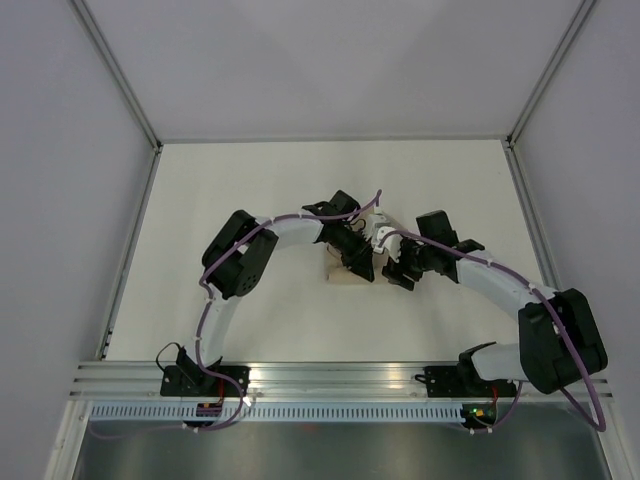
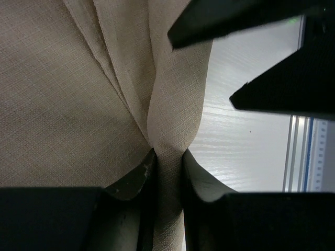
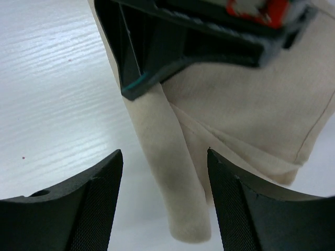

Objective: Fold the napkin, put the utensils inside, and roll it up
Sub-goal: Roll the napkin with the utensil

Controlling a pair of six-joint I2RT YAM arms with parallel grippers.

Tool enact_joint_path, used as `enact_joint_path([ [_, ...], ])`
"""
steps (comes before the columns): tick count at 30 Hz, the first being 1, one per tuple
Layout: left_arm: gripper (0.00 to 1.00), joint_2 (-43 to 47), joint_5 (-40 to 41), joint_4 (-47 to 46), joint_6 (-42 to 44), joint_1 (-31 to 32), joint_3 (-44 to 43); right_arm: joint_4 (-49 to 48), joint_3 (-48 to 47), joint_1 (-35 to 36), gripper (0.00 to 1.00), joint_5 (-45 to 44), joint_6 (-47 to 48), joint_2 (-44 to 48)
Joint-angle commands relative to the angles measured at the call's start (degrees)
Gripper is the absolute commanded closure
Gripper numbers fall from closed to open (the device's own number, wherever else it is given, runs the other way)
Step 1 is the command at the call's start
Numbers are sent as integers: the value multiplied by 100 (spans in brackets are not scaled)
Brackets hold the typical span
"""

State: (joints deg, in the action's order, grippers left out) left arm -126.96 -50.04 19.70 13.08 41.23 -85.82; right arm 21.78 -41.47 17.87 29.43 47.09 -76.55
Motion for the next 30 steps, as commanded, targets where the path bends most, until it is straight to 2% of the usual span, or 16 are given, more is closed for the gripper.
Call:
enact_joint_path([
  [1,98,-461,214,991,-297,60,13,-1026,148,418,29,-692,-68,0],
  [8,98,-611,267,1176,-438,43,-163,-1466,412,1200,29,-1299,-77,-263],
  [13,98,-655,249,1176,-508,25,-181,-1615,465,1491,30,-1492,-130,-474],
  [17,98,-681,337,1176,-535,25,-180,-1651,491,1571,40,-1528,-148,-667],
  [20,90,-638,337,1176,-552,25,-181,-1659,517,1588,49,-1563,-139,-738],
  [21,83,-611,337,1159,-570,16,-172,-1651,517,1588,56,-1563,-147,-773],
  [23,76,-489,267,1045,-587,8,-93,-1607,517,1588,67,-1563,-139,-826],
  [24,68,-436,267,966,-640,-1,-49,-1563,517,1588,70,-1546,-139,-852],
  [26,64,-226,232,746,-684,-27,74,-1502,482,1588,77,-1467,-139,-922],
  [27,60,-155,223,667,-771,-45,127,-1379,456,1588,79,-1423,-121,-949],
  [30,55,126,100,368,-965,-142,311,-1142,307,1571,83,-1195,-95,-1072],
])
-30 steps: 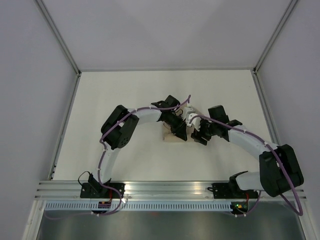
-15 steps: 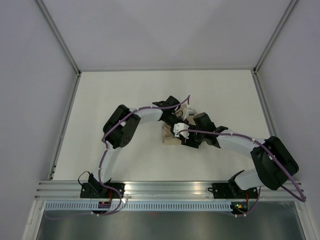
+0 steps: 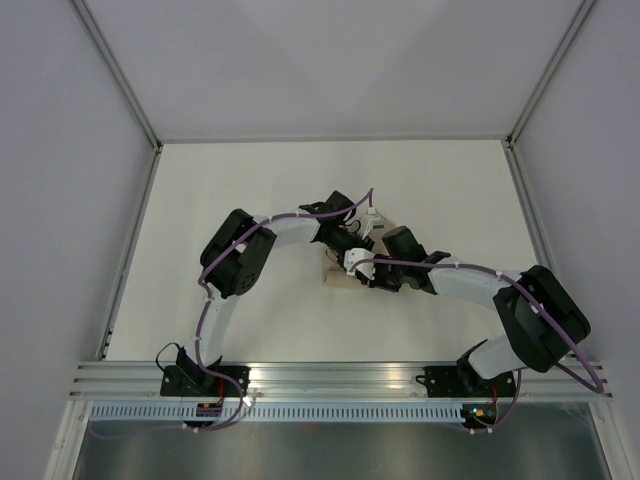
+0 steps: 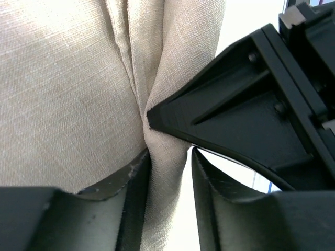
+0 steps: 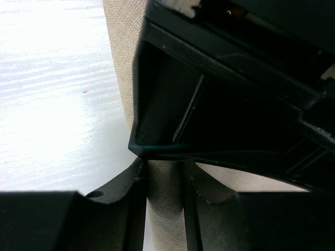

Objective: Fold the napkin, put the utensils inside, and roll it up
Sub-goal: Roll the napkin with the utensil

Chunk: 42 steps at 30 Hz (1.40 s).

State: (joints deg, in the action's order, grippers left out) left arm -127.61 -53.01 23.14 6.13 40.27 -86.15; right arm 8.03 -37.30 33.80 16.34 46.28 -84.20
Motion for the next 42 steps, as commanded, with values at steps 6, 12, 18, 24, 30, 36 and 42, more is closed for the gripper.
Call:
enact_joint_path([
  [6,53,789,362,-458,-552,-239,572,900,-488,-251,87,703,118,-623],
  [12,34,1581,784,-1266,-1070,-432,1231,2015,-1366,-769,87,1556,521,-1264],
  [18,37,2459,1864,-2040,-1307,-441,2064,3227,-2262,-1112,87,2206,1075,-2143],
  [24,36,3356,3059,-3227,-1571,-450,3172,4188,-2975,-1428,87,2576,1577,-2943],
  [30,36,3910,3631,-4009,-1562,-433,4017,4628,-3371,-1499,87,2655,1770,-3418],
  [36,38,4385,4614,-4886,-633,313,4825,5032,-3775,-1552,87,2725,1893,-3831],
  [42,35,4219,5556,-4977,906,1456,4827,5287,-4101,-1613,87,2691,1867,-4157],
])
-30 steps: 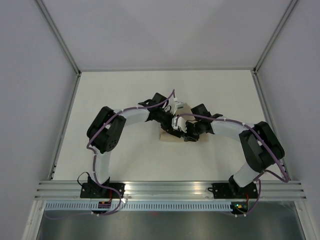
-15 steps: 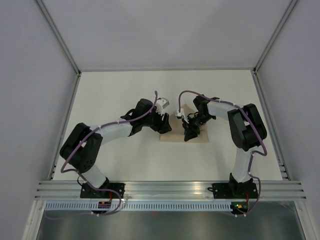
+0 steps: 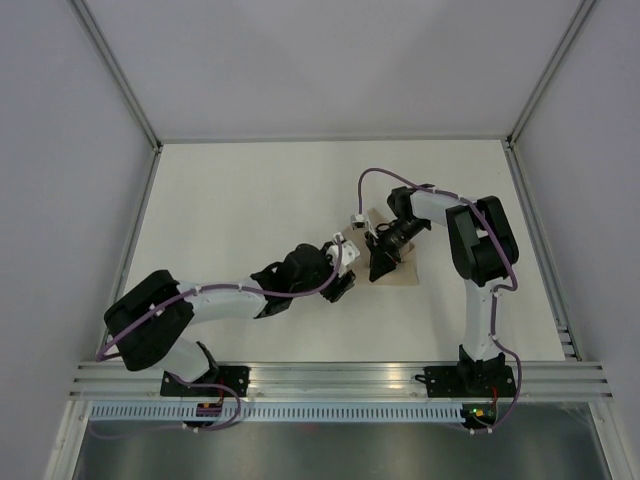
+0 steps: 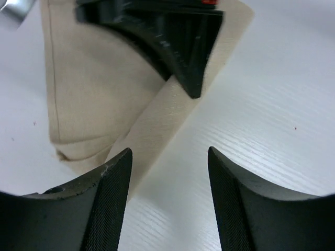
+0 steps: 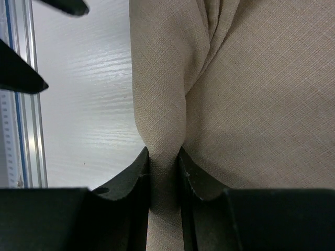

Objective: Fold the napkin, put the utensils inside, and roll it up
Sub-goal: Roll the napkin with the utensil

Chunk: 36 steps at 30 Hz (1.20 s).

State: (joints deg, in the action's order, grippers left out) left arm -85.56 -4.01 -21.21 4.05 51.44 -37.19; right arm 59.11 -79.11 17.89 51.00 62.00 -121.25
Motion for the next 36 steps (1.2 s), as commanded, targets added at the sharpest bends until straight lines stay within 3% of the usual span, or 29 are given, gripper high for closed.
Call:
enact_joint_path([
  [1,34,-74,778,-498,1402,532,-113,188,63,-31,87,-785,295,-496],
  [7,30,-962,1393,-488,2484,1078,-570,223,-25,-49,87,-811,252,-627],
  [13,27,-1655,1561,-990,3223,1096,-851,215,-34,-57,87,-890,225,-698],
  [22,29,-2210,1141,-675,3181,1096,-1264,197,-113,-58,87,-952,164,-786],
  [28,59,-2457,841,125,2681,1061,-1554,180,-131,-58,87,-987,120,-795],
  [31,85,-2623,683,677,2425,1026,-1809,162,-140,-58,84,-1004,93,-795],
  [34,98,-2685,437,978,2284,973,-1976,110,-122,-66,78,-1005,50,-742],
  [36,98,-2677,69,1110,2188,903,-2003,13,-61,-66,70,-1005,-29,-637],
])
